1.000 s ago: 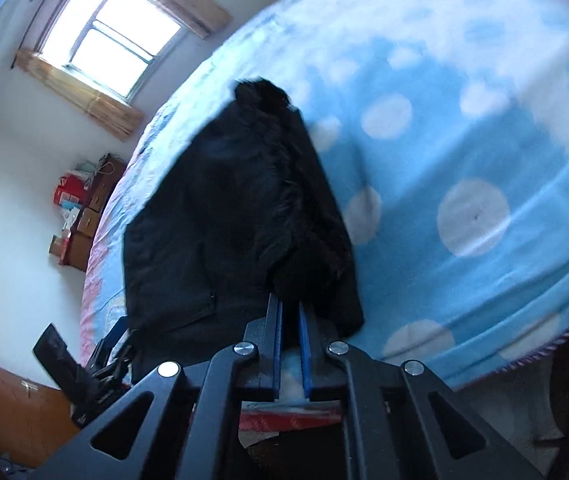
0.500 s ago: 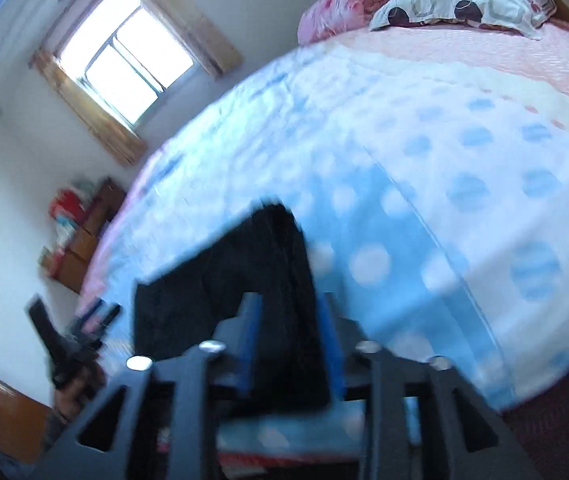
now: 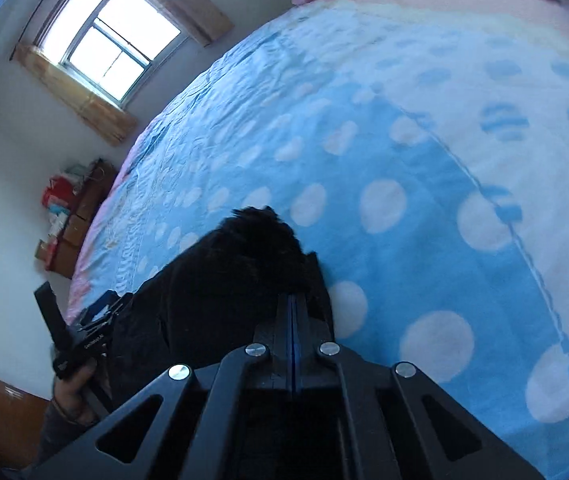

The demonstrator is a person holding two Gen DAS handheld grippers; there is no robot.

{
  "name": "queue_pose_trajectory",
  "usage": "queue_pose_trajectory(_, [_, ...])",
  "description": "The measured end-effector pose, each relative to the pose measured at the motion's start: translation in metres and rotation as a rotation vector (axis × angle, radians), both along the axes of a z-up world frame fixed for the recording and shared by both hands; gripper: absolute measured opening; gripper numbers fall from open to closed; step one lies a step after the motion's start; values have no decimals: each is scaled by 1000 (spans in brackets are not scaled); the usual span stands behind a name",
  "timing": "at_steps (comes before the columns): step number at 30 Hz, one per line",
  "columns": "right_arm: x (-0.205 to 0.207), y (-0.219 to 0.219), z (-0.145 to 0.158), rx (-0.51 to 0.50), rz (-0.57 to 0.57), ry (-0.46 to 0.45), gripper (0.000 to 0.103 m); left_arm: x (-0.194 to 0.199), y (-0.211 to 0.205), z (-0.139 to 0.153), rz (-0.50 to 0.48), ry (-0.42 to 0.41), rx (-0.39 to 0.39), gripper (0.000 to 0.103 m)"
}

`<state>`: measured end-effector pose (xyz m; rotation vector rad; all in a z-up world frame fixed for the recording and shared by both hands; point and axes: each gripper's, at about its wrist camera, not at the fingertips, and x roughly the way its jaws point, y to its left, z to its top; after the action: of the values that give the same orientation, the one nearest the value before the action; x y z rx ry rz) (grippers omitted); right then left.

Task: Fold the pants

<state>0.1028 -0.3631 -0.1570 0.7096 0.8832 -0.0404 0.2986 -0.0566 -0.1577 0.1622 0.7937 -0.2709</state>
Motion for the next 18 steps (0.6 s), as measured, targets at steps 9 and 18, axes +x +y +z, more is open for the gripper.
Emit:
queue_pose_trajectory(9, [8, -4, 48, 5, 24, -83, 70, -13, 29, 24, 29, 6, -103, 103])
queue_pose_trajectory(18, [46, 33, 27, -39, 138, -7, 10, 4, 8, -4, -3, 78, -59, 78])
